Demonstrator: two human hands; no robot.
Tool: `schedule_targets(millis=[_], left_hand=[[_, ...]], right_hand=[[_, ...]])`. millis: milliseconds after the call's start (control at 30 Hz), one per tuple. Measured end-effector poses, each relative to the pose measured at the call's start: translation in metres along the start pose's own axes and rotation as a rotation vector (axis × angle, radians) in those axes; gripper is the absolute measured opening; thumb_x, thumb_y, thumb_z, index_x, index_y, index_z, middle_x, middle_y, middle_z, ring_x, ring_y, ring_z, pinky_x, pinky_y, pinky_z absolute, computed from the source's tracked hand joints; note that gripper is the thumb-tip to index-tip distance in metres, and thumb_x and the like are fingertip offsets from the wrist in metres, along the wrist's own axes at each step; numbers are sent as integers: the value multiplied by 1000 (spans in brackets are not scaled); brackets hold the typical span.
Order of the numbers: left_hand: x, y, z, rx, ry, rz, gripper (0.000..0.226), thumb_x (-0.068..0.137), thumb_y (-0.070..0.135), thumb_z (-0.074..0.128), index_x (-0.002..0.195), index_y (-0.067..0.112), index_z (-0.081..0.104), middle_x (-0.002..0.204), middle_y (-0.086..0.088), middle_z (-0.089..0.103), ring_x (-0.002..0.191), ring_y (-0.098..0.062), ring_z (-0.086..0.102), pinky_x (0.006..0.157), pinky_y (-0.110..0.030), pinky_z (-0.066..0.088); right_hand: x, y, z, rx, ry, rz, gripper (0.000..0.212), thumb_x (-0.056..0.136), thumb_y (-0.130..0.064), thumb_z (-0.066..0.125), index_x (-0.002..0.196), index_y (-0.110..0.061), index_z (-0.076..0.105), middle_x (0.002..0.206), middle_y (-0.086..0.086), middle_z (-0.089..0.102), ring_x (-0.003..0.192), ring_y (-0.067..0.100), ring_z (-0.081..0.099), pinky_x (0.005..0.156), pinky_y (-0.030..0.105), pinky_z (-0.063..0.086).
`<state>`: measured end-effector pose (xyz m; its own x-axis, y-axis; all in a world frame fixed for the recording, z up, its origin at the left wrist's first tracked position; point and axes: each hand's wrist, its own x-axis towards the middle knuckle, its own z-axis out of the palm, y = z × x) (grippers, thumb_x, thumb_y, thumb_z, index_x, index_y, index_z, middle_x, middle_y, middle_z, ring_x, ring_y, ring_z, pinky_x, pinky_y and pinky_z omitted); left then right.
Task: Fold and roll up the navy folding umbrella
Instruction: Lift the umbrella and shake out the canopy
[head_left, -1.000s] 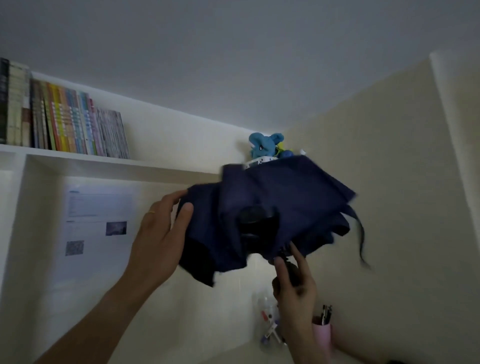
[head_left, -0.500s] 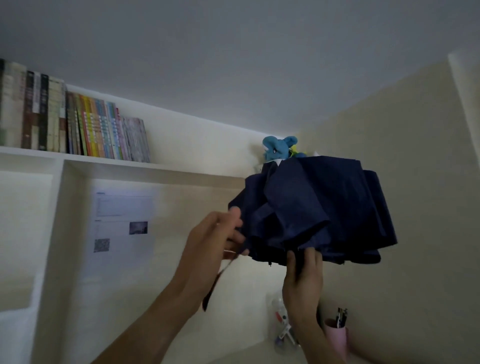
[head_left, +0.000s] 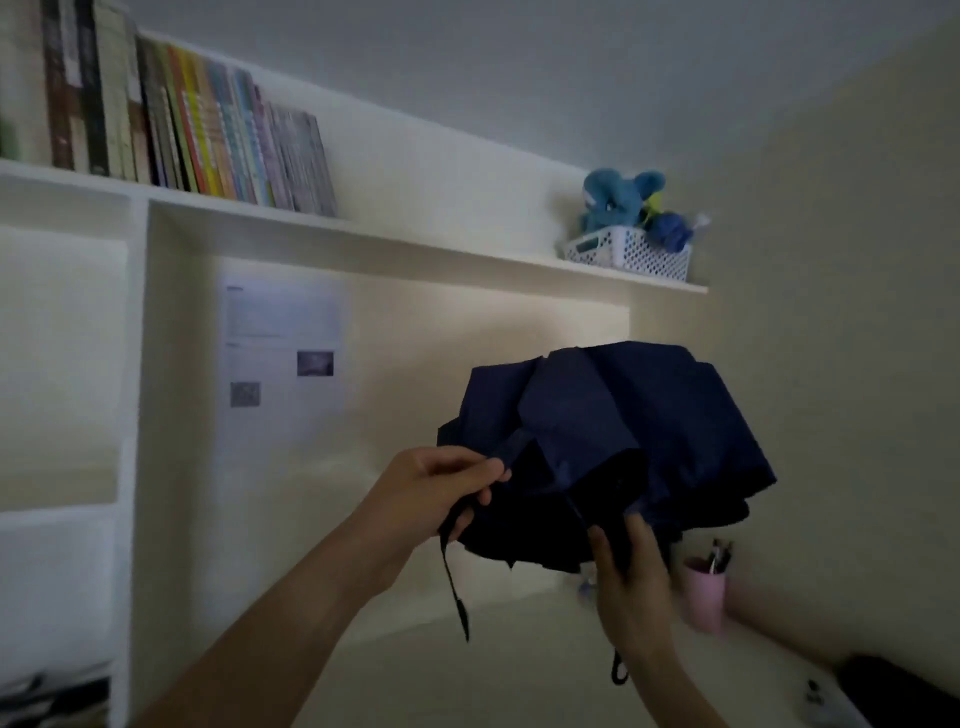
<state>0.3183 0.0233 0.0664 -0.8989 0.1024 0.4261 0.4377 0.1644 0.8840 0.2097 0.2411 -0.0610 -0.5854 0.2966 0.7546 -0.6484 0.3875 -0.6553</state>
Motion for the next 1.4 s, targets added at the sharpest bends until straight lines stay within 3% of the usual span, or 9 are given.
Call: schedule_targets(millis=[500,600,700,800,933,1100,1233,1300,1400], left_hand=[[73,-187,-53,390,124,-490,26,86,17,77,95,-8,76,78,-11,65,50,-15,45,46,-22,31],[90,-195,-56,458,87,-491,23,85,20,78,92,-3,78,78,-6,67,55,-15,46,49,-24,34],[101,-188,-48,436,-12,-435,16,87,23,78,84,8,79,72,1,66,56,-13,45,50,-25,36],[111,-175,-27,365,-49,-360,15,87,26,78,86,11,81,72,2,68,56,-12,49,51,-25,40],[113,-173,-13,241,-49,-299,22,91,33,73,92,12,81,82,-3,76,65,-12,60,65,-31,51],[85,-227,21,296,280,-329,43,88,62,61,107,24,64,101,0,70,93,-22,66,88,-39,54],[46,-269,82,479,-76,-593,68,72,88,53,76,21,61,81,-2,71,78,-21,70,76,-36,60],[36,-273,103,442,-162,-701,79,69,97,41,86,23,64,91,1,65,87,-21,65,81,-31,53],[31,-279,123,524,-212,-718,80,71,97,37,83,22,62,90,5,63,88,-18,60,82,-30,48]], right_hand=[[-142,129,81,-359,-610,553,26,100,-13,52,126,-8,49,110,16,63,92,25,60,87,42,54],[-113,99,60,-678,-877,435,25,98,-43,54,93,-18,52,91,0,62,82,14,60,72,30,54],[-54,54,69,-773,-752,216,48,84,-70,55,85,-21,50,82,-5,58,71,12,54,50,25,36],[-9,32,117,-653,-694,205,65,73,-80,59,92,-17,57,87,0,64,77,19,60,54,27,41],[33,46,148,-679,-627,198,29,90,-36,62,83,-8,59,91,15,70,73,27,62,60,30,47],[113,58,117,-273,-488,584,13,84,-5,61,87,5,67,77,23,75,58,31,75,57,39,63],[154,36,105,-10,-423,734,9,96,-2,54,87,-3,55,75,15,71,41,15,67,44,25,56],[159,26,110,17,-442,745,15,98,-2,52,83,-6,52,53,7,69,41,12,67,48,22,56],[164,16,116,122,-368,768,10,92,5,58,83,2,54,46,14,67,54,27,73,71,43,64]])
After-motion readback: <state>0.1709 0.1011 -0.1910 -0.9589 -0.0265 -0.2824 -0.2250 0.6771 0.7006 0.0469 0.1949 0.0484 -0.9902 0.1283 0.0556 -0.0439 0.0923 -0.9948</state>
